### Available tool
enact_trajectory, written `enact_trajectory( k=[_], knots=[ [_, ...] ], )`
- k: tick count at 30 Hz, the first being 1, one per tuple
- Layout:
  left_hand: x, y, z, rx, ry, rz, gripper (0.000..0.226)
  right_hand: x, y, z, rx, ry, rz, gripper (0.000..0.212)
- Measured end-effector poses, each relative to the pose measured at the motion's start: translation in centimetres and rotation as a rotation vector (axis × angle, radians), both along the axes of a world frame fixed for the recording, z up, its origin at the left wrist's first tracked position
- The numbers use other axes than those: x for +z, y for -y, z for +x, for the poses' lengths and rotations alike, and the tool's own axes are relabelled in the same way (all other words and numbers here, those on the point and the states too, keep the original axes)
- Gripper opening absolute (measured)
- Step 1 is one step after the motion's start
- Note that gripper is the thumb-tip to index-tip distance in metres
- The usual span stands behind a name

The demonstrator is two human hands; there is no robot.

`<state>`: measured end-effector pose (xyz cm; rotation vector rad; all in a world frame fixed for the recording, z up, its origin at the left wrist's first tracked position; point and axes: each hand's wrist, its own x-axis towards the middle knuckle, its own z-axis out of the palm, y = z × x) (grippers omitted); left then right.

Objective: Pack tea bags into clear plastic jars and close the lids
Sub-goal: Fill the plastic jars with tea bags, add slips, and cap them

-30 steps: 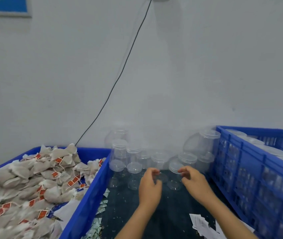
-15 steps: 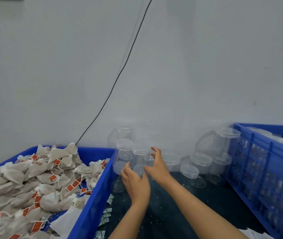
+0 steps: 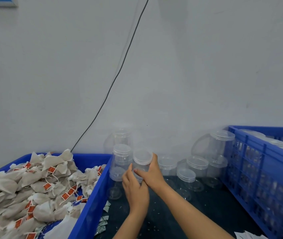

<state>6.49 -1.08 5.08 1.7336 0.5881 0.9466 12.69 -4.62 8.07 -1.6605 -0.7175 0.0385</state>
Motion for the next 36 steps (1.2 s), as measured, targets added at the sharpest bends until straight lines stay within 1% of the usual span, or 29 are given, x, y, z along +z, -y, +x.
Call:
enact_trajectory(
  k=[3,6,8,11,15,17,19,20,22,25,27,29,30,32,33,35,36],
  knots=[
    [0.3,1.0,-1.1,-0.035,0.069,0.053,0.068,0.7,1.8,-1.3,0.003,-0.006,0.068,0.068],
    [0.1,2.2,-3.0,-0.089,0.154,0.145,0.074,0.9,4.6,-3.2,-0.004,-0.042,0.156,0.072],
    [-0.7,3.0,-4.6,-0.126,0.171,0.227,0.08,0.3,6.7,-4.8,-0.002,-0.084,0.201,0.075],
    [-2.5,3.8,-6.9,-0.152,0.137,0.306,0.089,-1.7,9.3,-7.1,0.011,-0.135,0.195,0.07],
    [-4.8,5.0,-9.3,-0.166,0.086,0.276,0.087,-5.0,11.0,-9.4,0.012,-0.192,0.212,0.056],
    [-6.1,5.5,-10.1,-0.118,0.036,0.384,0.082,-6.1,11.4,-10.1,0.001,-0.269,0.243,0.052],
    [-7.3,5.7,-10.7,-0.071,-0.058,0.525,0.077,-7.0,11.7,-10.4,-0.032,-0.326,0.272,0.052],
    [-7.7,5.7,-10.9,-0.064,-0.101,0.586,0.076,-7.5,11.8,-10.5,-0.054,-0.318,0.267,0.05],
    [-8.1,5.6,-11.2,-0.059,-0.162,0.712,0.074,-8.4,12.0,-10.5,-0.096,-0.243,0.212,0.043],
    [-7.9,5.0,-11.4,-0.066,-0.168,0.87,0.075,-9.6,12.4,-10.3,-0.163,-0.112,0.119,0.026],
    [-7.5,4.5,-11.6,-0.092,-0.172,0.929,0.077,-9.7,12.7,-10.2,-0.187,-0.064,0.108,0.025],
    [-7.3,4.2,-11.8,-0.143,-0.206,0.916,0.08,-9.3,13.0,-10.3,-0.16,-0.039,0.094,0.032],
    [-7.0,4.0,-12.1,-0.187,-0.228,0.845,0.081,-9.1,13.2,-10.4,-0.133,-0.022,0.087,0.035],
    [-6.5,3.6,-12.5,-0.337,-0.292,0.575,0.078,-8.8,13.6,-10.5,-0.067,0.033,0.066,0.035],
    [-6.4,3.3,-12.7,-0.419,-0.309,0.458,0.072,-8.6,13.7,-10.5,-0.03,0.061,0.045,0.033],
    [-6.3,2.9,-12.8,-0.53,-0.309,0.289,0.062,-8.1,14.1,-10.6,0.063,0.07,0.017,0.026],
    [-6.3,2.9,-12.9,-0.535,-0.304,0.256,0.06,-8.0,14.4,-10.6,0.115,0.063,0.016,0.028]
  ],
)
